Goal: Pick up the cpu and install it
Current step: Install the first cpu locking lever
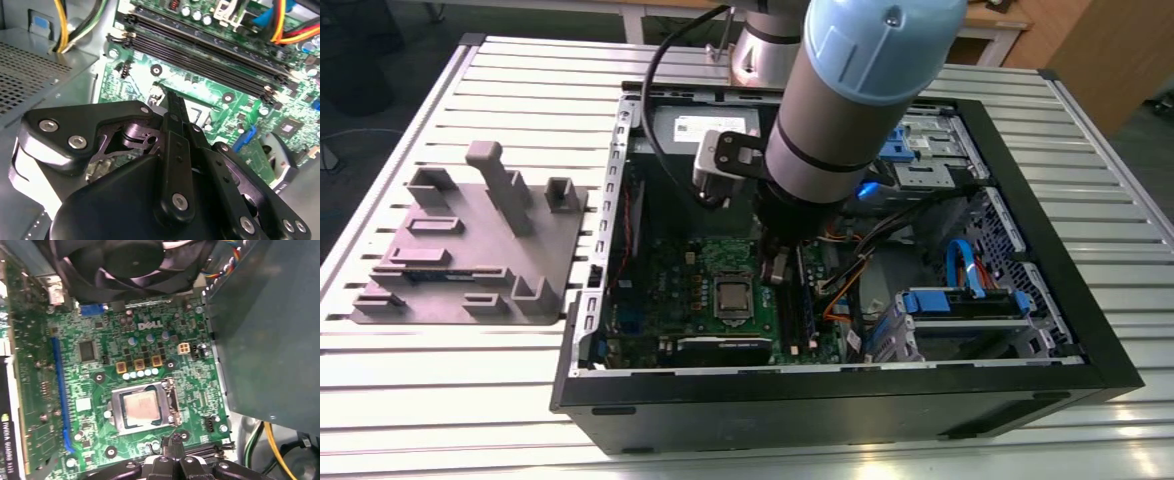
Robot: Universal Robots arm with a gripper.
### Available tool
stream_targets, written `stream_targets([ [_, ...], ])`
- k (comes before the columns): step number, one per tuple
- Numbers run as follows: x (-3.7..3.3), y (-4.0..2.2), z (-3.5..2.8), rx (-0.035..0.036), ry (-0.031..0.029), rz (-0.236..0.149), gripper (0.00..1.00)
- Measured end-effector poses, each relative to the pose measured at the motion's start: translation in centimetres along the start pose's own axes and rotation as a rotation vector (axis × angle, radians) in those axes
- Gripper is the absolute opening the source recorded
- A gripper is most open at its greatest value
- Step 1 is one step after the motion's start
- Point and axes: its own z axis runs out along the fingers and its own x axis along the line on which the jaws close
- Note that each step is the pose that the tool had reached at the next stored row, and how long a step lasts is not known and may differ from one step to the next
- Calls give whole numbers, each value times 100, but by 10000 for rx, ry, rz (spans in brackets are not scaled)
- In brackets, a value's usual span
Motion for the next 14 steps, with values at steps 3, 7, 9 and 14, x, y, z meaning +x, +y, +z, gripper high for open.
stream_targets([
  [3,41,-7,-2,-2,3,-18,11],
  [7,42,-8,-2,-2,2,-23,11],
  [9,42,-8,-2,-3,3,-24,11],
  [14,42,-8,-2,-3,2,-24,11],
])
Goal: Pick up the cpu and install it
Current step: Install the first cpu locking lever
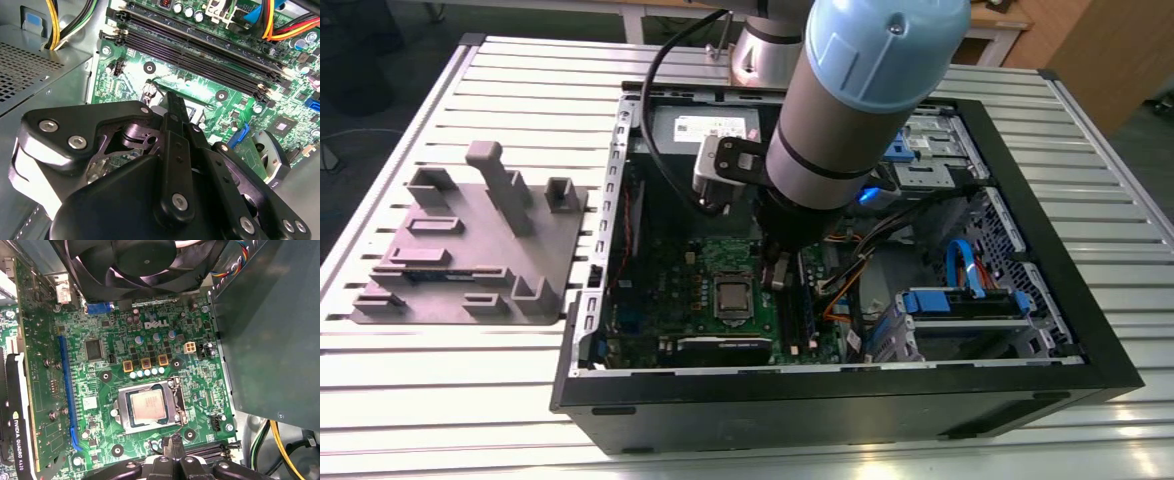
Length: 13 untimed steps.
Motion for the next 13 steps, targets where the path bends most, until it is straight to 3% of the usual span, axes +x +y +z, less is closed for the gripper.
stream_targets([
  [5,0,0,1,3,11,0,11],
  [6,0,-1,1,15,77,2,11],
  [8,0,-1,4,47,300,-59,11],
  [9,1,-2,12,48,343,-127,11],
  [13,5,-4,43,19,384,-473,11],
])
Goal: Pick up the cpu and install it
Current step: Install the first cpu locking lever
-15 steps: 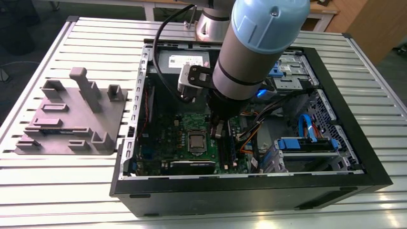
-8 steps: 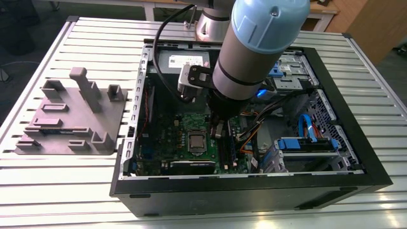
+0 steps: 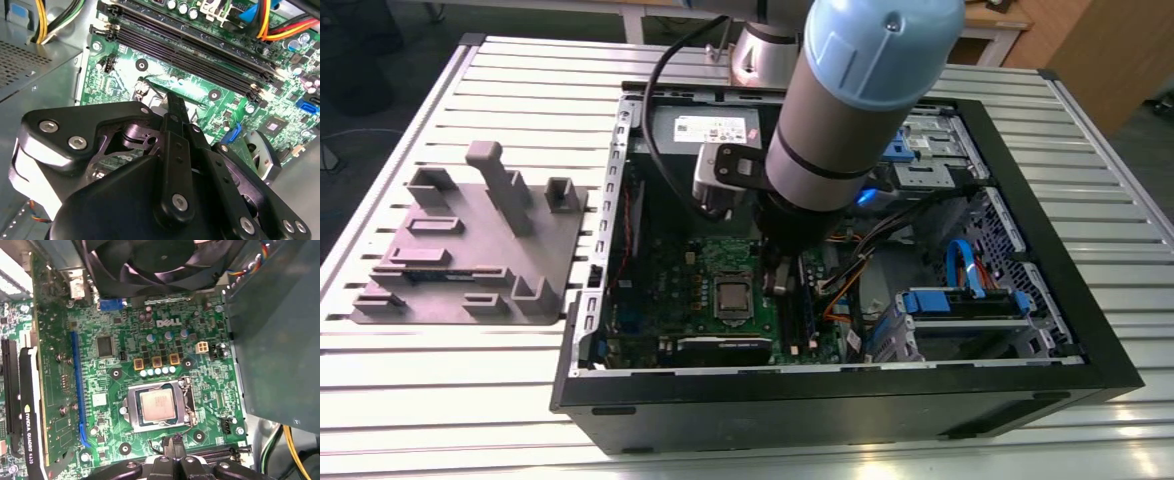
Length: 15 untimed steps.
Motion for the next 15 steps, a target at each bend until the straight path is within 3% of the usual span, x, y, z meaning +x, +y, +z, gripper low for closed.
stream_targets([
  [9,44,-11,52,-43,56,-560,11],
  [15,55,-16,81,-63,140,-863,11],
])
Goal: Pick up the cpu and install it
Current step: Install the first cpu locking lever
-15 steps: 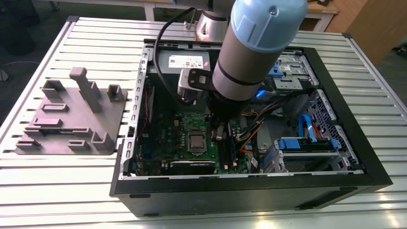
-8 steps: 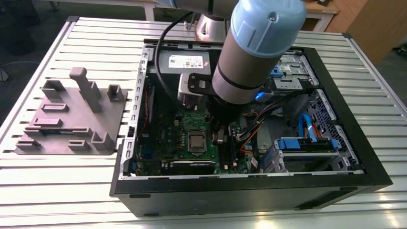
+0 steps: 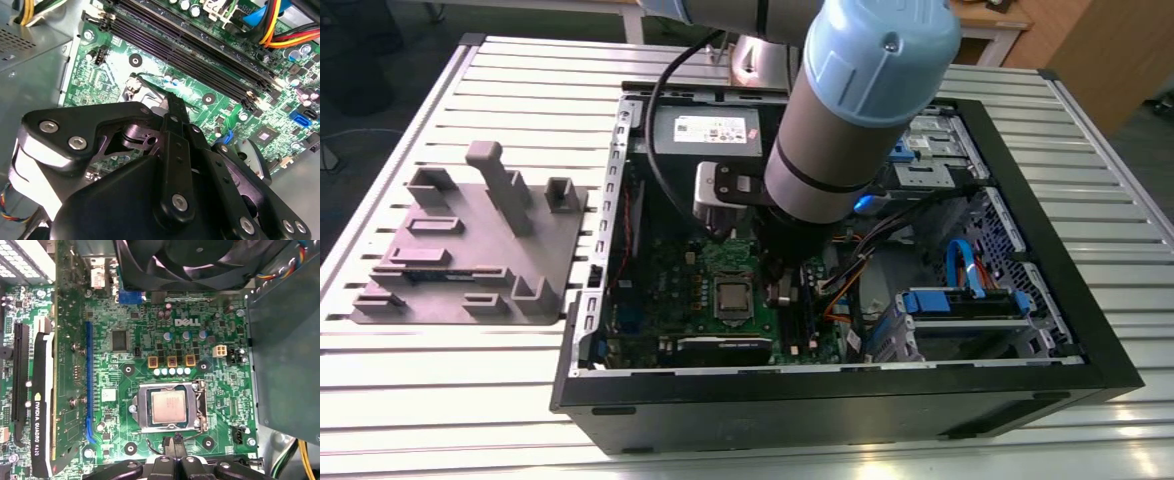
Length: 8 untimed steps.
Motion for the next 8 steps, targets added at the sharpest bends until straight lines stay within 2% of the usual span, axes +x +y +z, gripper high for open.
stream_targets([
  [2,2,-1,12,3,94,-15,11],
  [3,2,-2,17,3,119,-20,11],
  [7,3,-1,19,5,122,-19,11],
  [8,2,-1,21,8,139,-17,11],
])
